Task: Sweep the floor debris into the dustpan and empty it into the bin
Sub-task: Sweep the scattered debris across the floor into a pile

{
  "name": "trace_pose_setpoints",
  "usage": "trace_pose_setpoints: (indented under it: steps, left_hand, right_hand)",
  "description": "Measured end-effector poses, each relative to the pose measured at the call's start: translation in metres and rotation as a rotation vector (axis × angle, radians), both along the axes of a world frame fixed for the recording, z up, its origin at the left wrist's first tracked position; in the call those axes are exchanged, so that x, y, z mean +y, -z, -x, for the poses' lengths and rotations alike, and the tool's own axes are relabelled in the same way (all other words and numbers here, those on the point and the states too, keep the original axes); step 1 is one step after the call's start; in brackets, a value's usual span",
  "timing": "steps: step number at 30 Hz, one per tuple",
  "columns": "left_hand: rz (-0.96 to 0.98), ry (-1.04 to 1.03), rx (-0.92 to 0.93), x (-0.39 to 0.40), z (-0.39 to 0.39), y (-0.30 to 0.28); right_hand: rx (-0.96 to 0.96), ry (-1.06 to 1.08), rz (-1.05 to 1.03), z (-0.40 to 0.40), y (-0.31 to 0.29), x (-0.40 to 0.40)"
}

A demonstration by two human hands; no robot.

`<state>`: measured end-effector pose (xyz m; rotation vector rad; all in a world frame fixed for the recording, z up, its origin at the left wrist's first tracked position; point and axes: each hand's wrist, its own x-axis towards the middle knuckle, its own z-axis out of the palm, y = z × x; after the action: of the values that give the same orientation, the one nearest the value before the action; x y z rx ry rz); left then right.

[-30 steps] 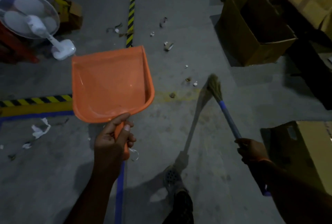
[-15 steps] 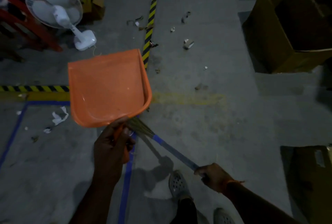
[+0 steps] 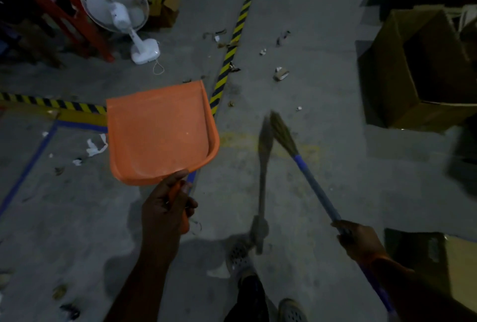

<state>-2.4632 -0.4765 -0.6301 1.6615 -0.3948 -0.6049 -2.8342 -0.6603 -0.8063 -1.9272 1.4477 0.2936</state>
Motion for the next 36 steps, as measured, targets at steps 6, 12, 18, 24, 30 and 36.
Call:
trace_pose_setpoints:
  steps: [6,12,18,24,30,36]
  left_hand:
    - [0.001,0.045,0.017,-0.031,-0.004,-0.003]
    - [0.004,0.068,0.005,-0.081,-0.04,-0.003]
    - [0.019,0.108,-0.005,-0.134,-0.053,-0.005]
    - [0.023,0.12,-0.017,-0.2,-0.042,0.003]
    - [0.059,0.039,0.048,-0.266,-0.015,0.009]
    - [0.044,0.011,0.012,-0.336,0.013,0.007]
  right_hand:
    - [0.075,0.13,-0.016,0.011,0.007,-0.018]
    - [0.075,-0.134,-0.127,-0.051,0.006,-0.024]
    - [-0.049,-0.133,-0.21,-0.1,0.0,-0.052]
    - [-0.076,-0.043,-0.05,-0.089,0.006,-0.138]
    - [-0.065,0.18,-0.019,-0.046,0.003,-0.246]
    - [0.029,0.114,-0.134,-0.013,0.005,-0.3]
